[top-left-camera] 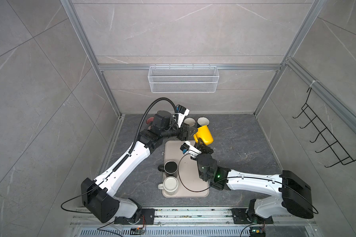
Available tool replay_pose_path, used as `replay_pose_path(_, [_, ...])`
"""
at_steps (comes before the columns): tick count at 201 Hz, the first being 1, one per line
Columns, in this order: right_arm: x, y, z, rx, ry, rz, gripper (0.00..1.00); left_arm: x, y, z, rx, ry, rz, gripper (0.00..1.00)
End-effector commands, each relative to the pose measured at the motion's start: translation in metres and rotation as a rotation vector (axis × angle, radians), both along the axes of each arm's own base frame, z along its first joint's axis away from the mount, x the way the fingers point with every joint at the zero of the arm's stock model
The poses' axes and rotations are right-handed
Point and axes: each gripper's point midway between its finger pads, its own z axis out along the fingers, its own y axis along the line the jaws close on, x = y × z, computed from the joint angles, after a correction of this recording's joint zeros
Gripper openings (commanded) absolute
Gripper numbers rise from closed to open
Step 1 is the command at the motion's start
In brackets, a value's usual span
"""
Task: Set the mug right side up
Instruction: 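Rotate the yellow mug upright with the right gripper toward the left gripper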
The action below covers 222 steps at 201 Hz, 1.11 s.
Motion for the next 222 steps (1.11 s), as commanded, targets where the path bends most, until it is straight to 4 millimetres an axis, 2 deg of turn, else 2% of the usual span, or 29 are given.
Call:
replay_pose_path(1, [-0.002,0.0,0.047,0.076,-0.147,-0.015,0.0,0.003,-0.001,0.01,-0.003,-0.011,-0.021,0.66])
replay_pose_path(31, [-0.002,0.007,0.059,0.066,-0.216,-0.006,0.0,0.008,0.002,0.02,-0.003,-0.033,0.008,0.66])
replay_pose_path(63, [-0.002,0.011,0.067,0.059,-0.269,-0.006,0.0,0.008,0.004,0.023,0.014,-0.034,0.011,0.64])
replay_pose_path(160, [-0.003,0.02,0.079,0.04,-0.352,0.008,0.0,0.003,0.007,0.009,0.052,0.041,0.017,0.59])
replay_pose_path(222, [-0.004,0.023,0.077,0.027,-0.354,0.018,0.0,0.006,0.004,0.002,0.066,0.081,0.01,0.45])
